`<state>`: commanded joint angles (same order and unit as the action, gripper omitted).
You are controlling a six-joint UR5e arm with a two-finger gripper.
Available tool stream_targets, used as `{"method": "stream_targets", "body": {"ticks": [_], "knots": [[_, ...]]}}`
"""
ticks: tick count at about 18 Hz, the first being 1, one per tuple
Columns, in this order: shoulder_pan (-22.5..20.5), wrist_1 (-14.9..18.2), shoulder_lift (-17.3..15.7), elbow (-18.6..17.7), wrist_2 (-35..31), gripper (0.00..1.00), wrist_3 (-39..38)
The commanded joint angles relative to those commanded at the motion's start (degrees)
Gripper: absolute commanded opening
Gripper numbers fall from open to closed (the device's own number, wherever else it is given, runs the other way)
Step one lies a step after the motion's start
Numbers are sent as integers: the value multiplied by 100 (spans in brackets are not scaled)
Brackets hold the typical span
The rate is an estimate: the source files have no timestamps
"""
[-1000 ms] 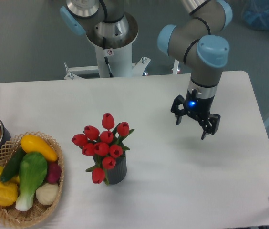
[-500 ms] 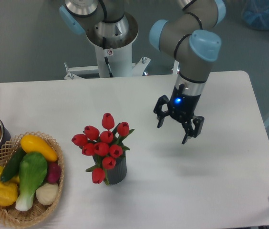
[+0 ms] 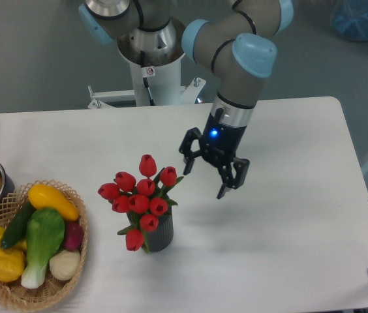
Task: Pick up the flowers from the vase
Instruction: 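Move the open gripper over the red tulips in the vase, then close the gripper around the tulip stems above the vase rim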
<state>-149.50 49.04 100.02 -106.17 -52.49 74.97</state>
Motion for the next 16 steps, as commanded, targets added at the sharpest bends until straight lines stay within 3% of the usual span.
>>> {"method": "stream_targets", "body": {"ticks": [4, 9, 14, 16], "knots": [[9, 35, 35, -35, 1002, 100, -236], [0, 26, 97, -44, 1591, 100, -334], [-18, 9, 325, -35, 2039, 100, -290], [-44, 0, 561, 43, 2286, 100, -281]]}}
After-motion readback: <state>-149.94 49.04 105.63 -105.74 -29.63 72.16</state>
